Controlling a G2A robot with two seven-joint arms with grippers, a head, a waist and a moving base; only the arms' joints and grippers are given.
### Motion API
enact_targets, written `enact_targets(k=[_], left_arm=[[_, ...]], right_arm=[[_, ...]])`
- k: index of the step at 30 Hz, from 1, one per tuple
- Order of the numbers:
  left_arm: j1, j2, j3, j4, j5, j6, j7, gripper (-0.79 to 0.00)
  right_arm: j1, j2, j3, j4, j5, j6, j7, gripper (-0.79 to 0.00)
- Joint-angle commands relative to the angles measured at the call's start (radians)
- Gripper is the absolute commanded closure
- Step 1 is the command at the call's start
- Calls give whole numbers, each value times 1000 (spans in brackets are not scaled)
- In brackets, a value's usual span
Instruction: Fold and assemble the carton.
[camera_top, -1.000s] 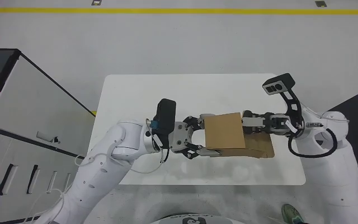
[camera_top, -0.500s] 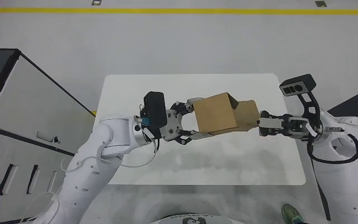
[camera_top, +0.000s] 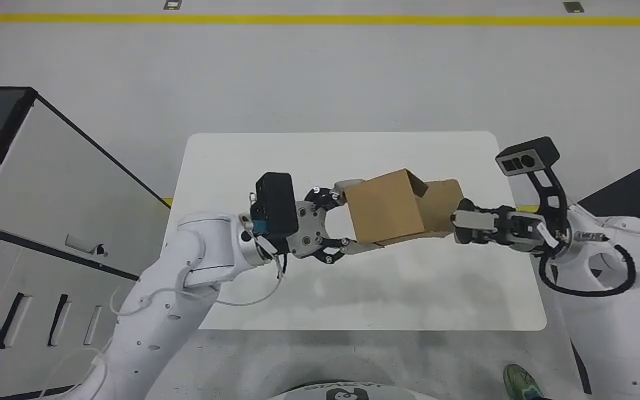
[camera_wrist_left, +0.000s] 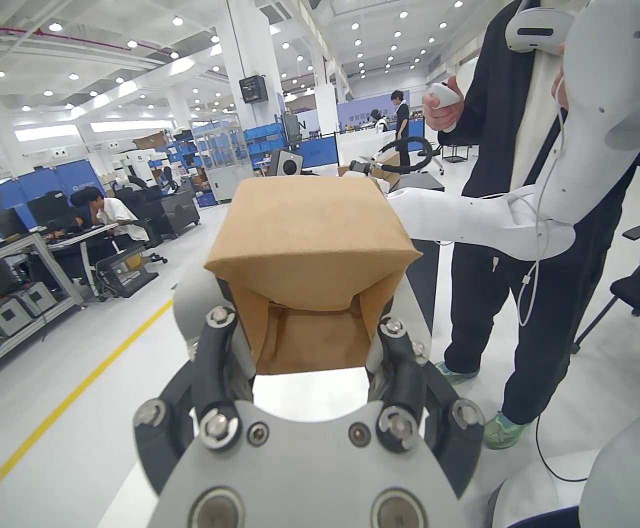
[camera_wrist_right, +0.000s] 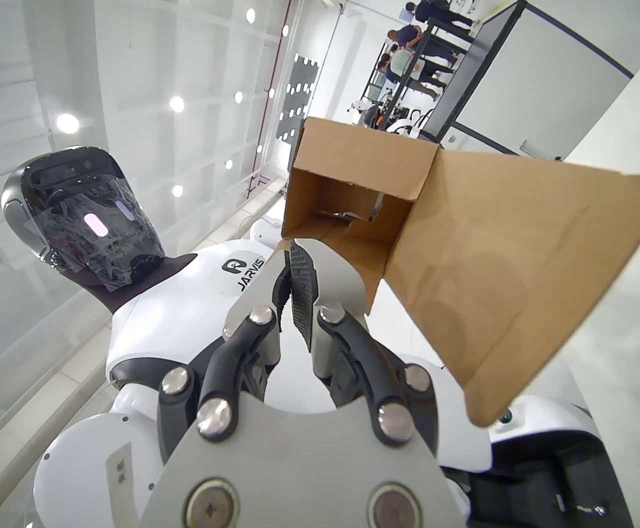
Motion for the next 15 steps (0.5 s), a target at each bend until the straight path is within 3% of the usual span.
enact_targets(k=[1,8,15], left_arm=[[1,0,5,-2,-4,-2,-1,0],[7,-1,17,-9,-6,1,-1,0],[20,4,-24,-9,17,25,10,0]], right_arm=[[1,0,-2,-1,-4,-1,-2,0],[10,2,-11,-3,-17,2,-7,0],[9,5,8,-7,-3,6,5,0]])
